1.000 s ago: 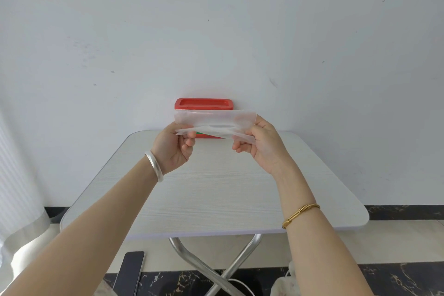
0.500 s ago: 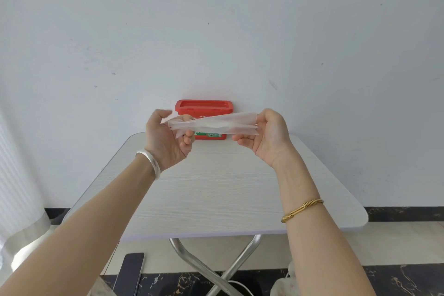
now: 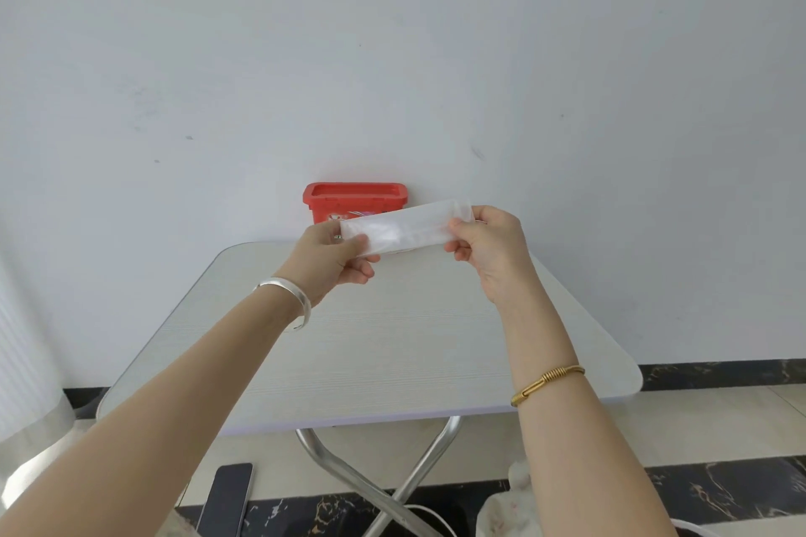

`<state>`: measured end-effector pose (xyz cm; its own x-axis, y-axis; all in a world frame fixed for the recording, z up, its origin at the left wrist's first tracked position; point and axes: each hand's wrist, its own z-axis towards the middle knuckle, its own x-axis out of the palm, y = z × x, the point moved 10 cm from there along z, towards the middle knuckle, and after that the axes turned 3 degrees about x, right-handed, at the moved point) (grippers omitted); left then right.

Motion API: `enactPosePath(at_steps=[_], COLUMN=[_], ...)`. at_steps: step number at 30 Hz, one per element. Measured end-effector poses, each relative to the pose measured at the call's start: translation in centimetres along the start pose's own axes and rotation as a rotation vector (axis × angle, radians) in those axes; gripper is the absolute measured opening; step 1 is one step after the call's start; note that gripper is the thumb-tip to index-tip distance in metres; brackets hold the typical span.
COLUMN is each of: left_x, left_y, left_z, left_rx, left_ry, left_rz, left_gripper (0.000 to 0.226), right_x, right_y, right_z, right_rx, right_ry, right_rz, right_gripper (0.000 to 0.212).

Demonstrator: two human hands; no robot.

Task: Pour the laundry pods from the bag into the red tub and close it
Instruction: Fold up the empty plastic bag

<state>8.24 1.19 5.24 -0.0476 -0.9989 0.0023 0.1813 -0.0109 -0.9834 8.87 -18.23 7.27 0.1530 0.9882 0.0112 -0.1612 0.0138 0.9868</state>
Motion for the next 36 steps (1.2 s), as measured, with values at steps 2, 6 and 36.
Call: enactPosePath(at_steps=[2,6,36], left_x=[1.2,4.6,31.7], left_y=[-0.3,0.4,11.4], left_z=[-0.2,-1.0,-12.6], left_rx=[0.036,-0.013,-0.378], left_ry=[0.013,0.082,0.864], left_rz=[0.023,0.019,0.271], left_gripper=[0.008,0.02,0.046], right_x=[-1.6,-5.1,-33.5], right_y=[0.6,2.2,-18.7], right_z=[-0.6,-2.3,-20.9], right_rx=[-0.036,-0.081,0.705], right_ry=[-0.068,-0.205,-0.486], right_rz=[-0.003,-0.055,-0.927], right_gripper=[0.019,0.014,0.07])
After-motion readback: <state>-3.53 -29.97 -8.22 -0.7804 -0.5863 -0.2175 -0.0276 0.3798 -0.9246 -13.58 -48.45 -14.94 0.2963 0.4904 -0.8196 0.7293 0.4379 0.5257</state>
